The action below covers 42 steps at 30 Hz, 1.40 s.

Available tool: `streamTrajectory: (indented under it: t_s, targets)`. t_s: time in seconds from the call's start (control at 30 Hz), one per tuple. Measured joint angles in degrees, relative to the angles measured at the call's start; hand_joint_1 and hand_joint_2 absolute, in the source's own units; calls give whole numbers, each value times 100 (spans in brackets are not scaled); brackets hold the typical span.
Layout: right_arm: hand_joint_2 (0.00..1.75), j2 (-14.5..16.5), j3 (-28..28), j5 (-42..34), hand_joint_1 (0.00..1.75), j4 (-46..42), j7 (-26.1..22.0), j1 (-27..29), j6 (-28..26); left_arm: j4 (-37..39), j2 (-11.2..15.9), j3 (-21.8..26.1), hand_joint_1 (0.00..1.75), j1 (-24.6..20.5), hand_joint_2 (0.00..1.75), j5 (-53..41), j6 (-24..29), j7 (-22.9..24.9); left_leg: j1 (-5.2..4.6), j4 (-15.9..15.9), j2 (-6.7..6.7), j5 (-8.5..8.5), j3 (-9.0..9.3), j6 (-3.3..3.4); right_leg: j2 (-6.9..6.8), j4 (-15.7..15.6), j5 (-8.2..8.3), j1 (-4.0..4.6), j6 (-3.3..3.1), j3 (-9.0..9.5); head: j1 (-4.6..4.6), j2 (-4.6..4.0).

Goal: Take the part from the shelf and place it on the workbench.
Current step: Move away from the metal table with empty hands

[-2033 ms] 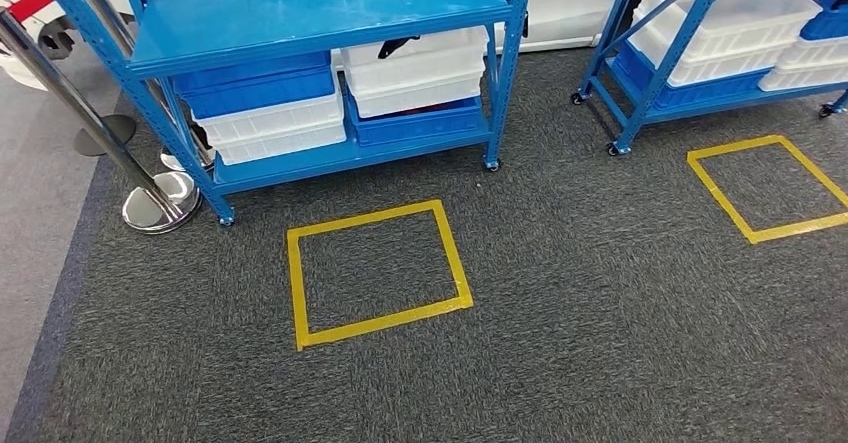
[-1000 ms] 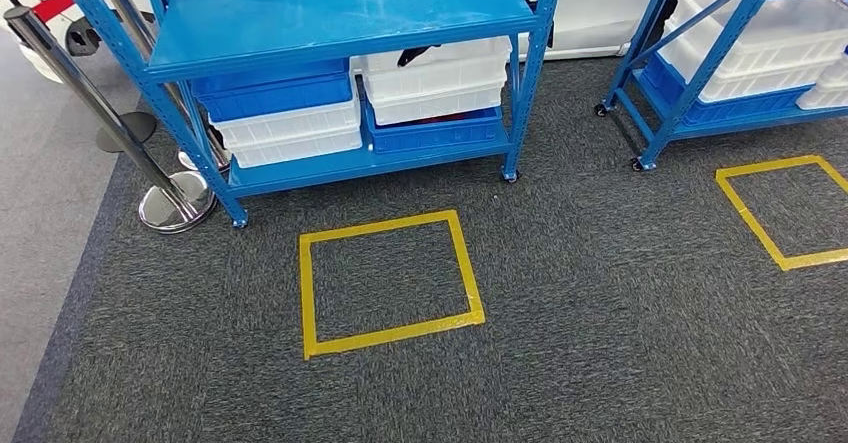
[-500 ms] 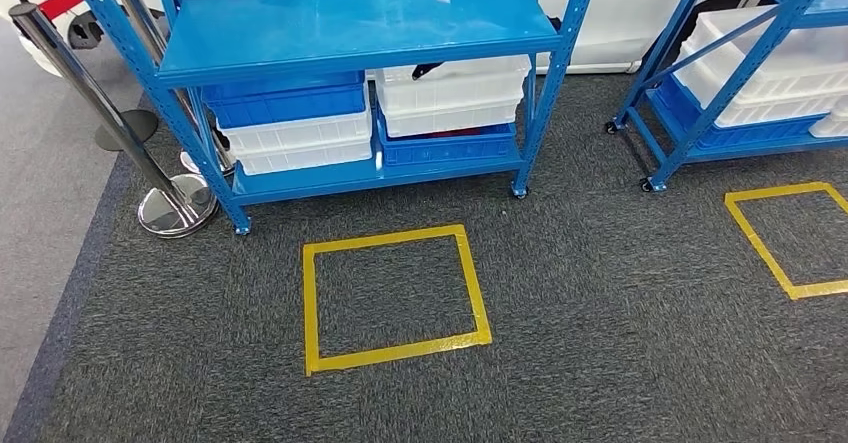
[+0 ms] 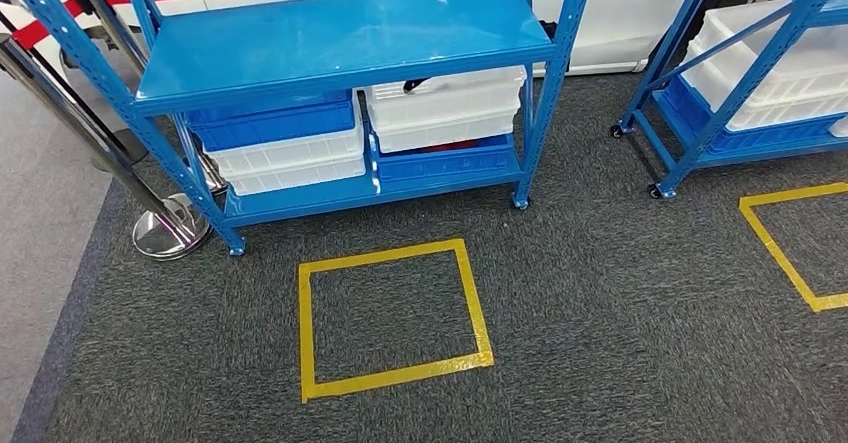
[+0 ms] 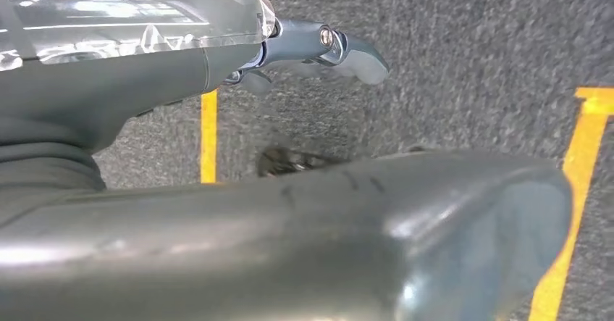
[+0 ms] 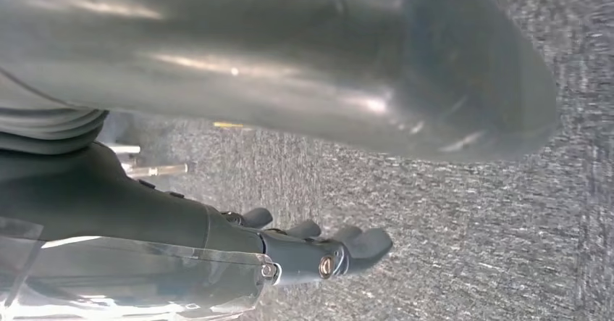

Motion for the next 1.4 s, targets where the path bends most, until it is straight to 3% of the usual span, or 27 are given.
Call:
streamTrajectory:
  t_s: [0.03, 0.1, 0.13, 0.17, 0.23, 0.3, 0.37, 0.43, 0.47, 0.5, 0.53, 0.63, 0.67, 0.73, 0.8, 0.87, 0.93, 1.0, 1.03, 1.07, 1.13, 1.17, 1.2, 1.27, 1.3, 1.37, 1.4]
  targets:
    - [0, -2, 0, 5, 0, 1, 0, 3, 2, 0, 2, 0, 0, 6, 0, -2, 0, 0, -15, -288, 2, 216, 15, 46, -2, -3, -68, 10, 2, 92, 0, 0]
    - [0, 3, 0, 19, 0, 14, 1, 13, 4, 1, 23, -1, 0, 22, 0, -8, 0, 0, -71, -960, 15, 836, 93, 164, 1, -9, -195, 27, 20, 234, -1, 1]
    - [0, 4, 0, 26, 0, 20, 2, 6, 3, 3, 33, -1, 0, 26, 0, -14, -1, -1, -100, -1182, 18, 1045, 132, 209, 8, -25, -255, 32, 45, 284, -1, 1]
    - [0, 4, 0, 31, 0, 26, 2, -2, 1, 5, 42, -2, 0, 31, 0, -19, -1, -2, -122, -1315, 17, 1151, 156, 245, 17, -25, -284, 33, 77, 334, -1, 1]
    - [0, -13, -1, 38, 0, 25, 3, -26, -5, 9, 43, -4, 0, 25, 0, -32, -3, -8, -118, -1431, -4, 1124, 289, 295, 22, 15, -265, 38, 163, 416, -1, 1]
    - [0, -33, -2, 46, 0, 26, 4, -26, -6, 10, 43, -11, 0, 20, 0, -40, -7, -12, -89, -1556, -15, 1101, 502, 355, 20, 340, -198, 32, 221, 331, 2, 1]
    - [0, -41, -2, 55, 0, 27, 2, -33, -4, 11, 44, -22, 0, 9, 0, -39, -8, -13, -76, -1620, -15, 1036, 668, 389, 20, 946, -317, 10, 263, -55, 3, 0]
    - [0, -48, -2, 64, 0, 27, 0, -30, -2, 11, 44, -31, 0, 3, 0, -28, -7, -11, -72, -1628, -24, 925, 788, 397, 17, 1423, -685, -17, 330, -537, 2, 0]
    - [0, -54, -2, 68, 0, 27, 0, -21, 3, 11, 44, -32, 0, 9, 0, -21, -7, -9, -67, -1628, -35, 855, 868, 391, 16, 1497, -856, -29, 360, -711, 2, 0]
    - [0, -60, -2, 72, 0, 27, 0, -8, 7, 13, 44, -33, 0, 20, 0, -15, -7, -7, -58, -1628, -47, 777, 964, 376, 14, 1432, -920, -38, 374, -817, 3, 0]
    - [0, -63, -2, 76, 0, 27, -1, 8, 11, 17, 43, -33, 0, 31, 0, -10, -7, -5, -46, -1628, -58, 696, 1068, 355, 12, 1239, -821, -45, 377, -857, 3, 0]
    - [0, -71, -2, 85, 0, 35, -2, 64, 23, 35, 42, -33, 0, 42, 0, -5, -3, -1, -43, -1594, -77, 422, 1313, 266, -8, 392, 225, -47, 323, -845, 4, 0]
    - [0, -73, -2, 85, 0, 39, -2, 65, 28, 39, 42, -34, 0, 39, 0, -5, -2, -1, -52, -1592, -80, 347, 1387, 227, -12, 242, 470, -39, 285, -832, 5, 0]
    - [0, -77, -2, 85, 0, 41, -2, 44, 40, 42, 44, -37, 0, 22, 0, -6, 1, -4, -69, -1528, -85, 321, 1465, 161, -11, 187, 516, -42, 205, -756, 5, 1]
    - [0, -75, -3, 83, 0, 40, -3, 34, 44, 42, 47, -38, 0, -3, 0, -7, 1, -12, -60, -1123, -64, 460, 1288, 105, -6, 138, 448, -63, 133, -626, 2, 1]
    - [0, -75, -5, 74, 0, 40, -5, 35, 41, 45, 45, -40, 0, -18, 0, -11, -2, -17, -33, -401, -27, 408, 812, 44, -6, 97, 342, -66, 80, -485, 0, 1]
    - [0, -75, -10, 67, 0, 40, -8, 36, 30, 48, 42, -42, 0, -5, 0, -16, -4, -17, -16, 129, -10, 10, 329, 9, 3, 82, 209, -63, 58, -332, 0, 0]
    - [0, -75, -16, 67, 0, 40, -20, 41, 10, 48, 42, -42, 0, 15, 0, -17, -4, -17, -13, 114, -7, -283, 71, 16, 14, 78, 53, -58, 60, -138, 0, 0]
    - [0, -75, -18, 67, 0, 40, -31, 45, 2, 48, 42, -42, 0, 23, 0, -17, -4, -17, -16, -94, -6, -219, 28, 41, 16, 76, -30, -53, 65, -28, 0, 0]
    - [0, -74, -19, 67, 0, 41, -43, 56, -4, 48, 43, -42, 0, 36, 0, -17, -4, -17, -29, -396, 1, 35, 20, 86, 15, 68, -113, -49, 70, 67, 1, 0]
    - [0, -56, -20, 67, 0, 54, -67, 58, -6, 48, 49, -43, 0, 69, 0, -16, -5, -16, -72, -973, 5, 765, 17, 185, 29, 67, -265, -28, 104, 223, 1, 1]
    - [0, -48, -21, 67, 0, 58, -73, 52, -7, 49, 50, -43, 0, 84, 0, -15, -5, -16, -96, -1140, 5, 1019, 33, 221, 42, 46, -328, -22, 132, 287, -1, 1]
    - [0, -40, -21, 67, 0, 61, -77, 40, -8, 49, 50, -44, 0, 87, 0, -14, -6, -15, -109, -1228, -2, 1127, 61, 250, 55, 49, -352, -14, 173, 361, -2, 1]
    - [0, -43, -22, 67, 0, 56, -77, 26, -13, 50, 46, -45, 0, 71, 0, -13, -7, -16, -102, -1321, -18, 1103, 238, 316, 61, 145, -300, -16, 258, 420, -2, 1]
    - [0, -43, -22, 67, 0, 55, -78, 21, -14, 50, 43, -45, 0, 60, 0, -13, -7, -18, -92, -1382, -22, 1084, 338, 357, 55, 347, -233, -18, 287, 349, -1, 0]
    - [0, -45, -22, 67, 0, 55, -79, 10, -15, 50, 39, -46, 0, 48, 0, -13, -7, -21, -77, -1476, -21, 1013, 526, 408, 42, 946, -241, -28, 306, -25, 1, 0]
    - [0, -50, -22, 67, 0, 55, -79, 8, -15, 50, 38, -47, 0, 44, 0, -13, -7, -22, -76, -1497, -21, 953, 606, 424, 38, 1258, -369, -28, 317, -278, 0, 0]
